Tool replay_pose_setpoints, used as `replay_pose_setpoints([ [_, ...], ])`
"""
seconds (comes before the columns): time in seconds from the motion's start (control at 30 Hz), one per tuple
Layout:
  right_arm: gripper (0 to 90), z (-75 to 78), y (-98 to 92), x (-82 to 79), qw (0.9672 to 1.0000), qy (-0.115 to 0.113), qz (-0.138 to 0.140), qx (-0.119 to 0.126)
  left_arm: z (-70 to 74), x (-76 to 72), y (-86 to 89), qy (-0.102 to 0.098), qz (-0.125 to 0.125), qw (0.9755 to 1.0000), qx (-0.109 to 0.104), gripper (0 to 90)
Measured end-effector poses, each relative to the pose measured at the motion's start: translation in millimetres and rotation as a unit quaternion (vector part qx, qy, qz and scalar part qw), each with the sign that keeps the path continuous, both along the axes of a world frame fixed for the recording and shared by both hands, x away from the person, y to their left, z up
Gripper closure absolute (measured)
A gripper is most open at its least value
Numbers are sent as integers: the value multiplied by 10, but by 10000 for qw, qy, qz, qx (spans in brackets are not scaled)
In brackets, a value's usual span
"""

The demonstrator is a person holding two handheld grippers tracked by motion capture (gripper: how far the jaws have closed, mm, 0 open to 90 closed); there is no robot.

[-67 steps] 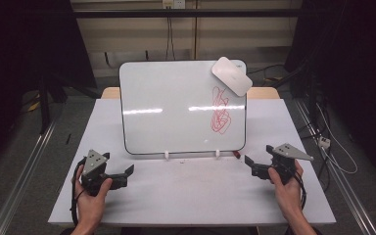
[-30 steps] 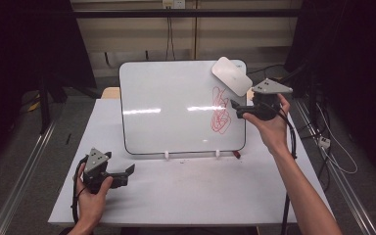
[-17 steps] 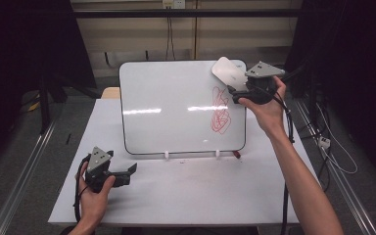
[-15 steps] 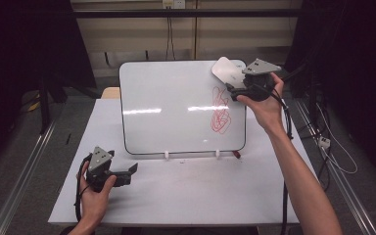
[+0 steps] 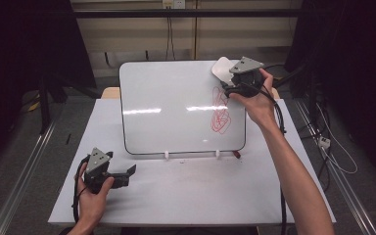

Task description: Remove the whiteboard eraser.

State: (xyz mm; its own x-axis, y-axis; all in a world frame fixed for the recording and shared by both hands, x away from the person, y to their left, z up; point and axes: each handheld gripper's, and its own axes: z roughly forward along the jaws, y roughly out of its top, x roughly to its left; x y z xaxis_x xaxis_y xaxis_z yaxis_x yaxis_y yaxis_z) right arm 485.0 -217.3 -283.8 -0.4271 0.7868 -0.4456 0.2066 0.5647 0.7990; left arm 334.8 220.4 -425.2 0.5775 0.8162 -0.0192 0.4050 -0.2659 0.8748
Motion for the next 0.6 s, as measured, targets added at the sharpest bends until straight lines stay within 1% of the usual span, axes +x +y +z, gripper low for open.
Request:
replay_pose_setpoints([
  [0.07,281,-1,18,5,9999,3,-45,-148,4,-16,6,-8,18,10000,-19,44],
  [0.13,282,2,24,10,9999,18,-62,-130,1,-23,21,19,33,10000,-26,45],
  [0.2,287,-7,31,20,9997,15,-71,-227,0,-23,24,24,40,10000,-33,45],
  [0.3,288,-16,33,28,9996,16,-82,-266,2,-29,33,12,53,10000,-25,45],
  [0.4,271,-31,51,40,9994,24,-136,-331,-1,-30,38,36,51,10000,-4,45],
  [0.47,290,-28,65,46,9991,46,-212,-361,2,-36,37,23,59,10000,-11,45],
  [0.53,292,-25,66,49,9990,51,-195,-407,3,-43,35,27,62,10000,-28,46],
  [0.6,294,-27,63,51,9990,57,-192,-396,3,-47,38,12,61,10000,-24,46],
])
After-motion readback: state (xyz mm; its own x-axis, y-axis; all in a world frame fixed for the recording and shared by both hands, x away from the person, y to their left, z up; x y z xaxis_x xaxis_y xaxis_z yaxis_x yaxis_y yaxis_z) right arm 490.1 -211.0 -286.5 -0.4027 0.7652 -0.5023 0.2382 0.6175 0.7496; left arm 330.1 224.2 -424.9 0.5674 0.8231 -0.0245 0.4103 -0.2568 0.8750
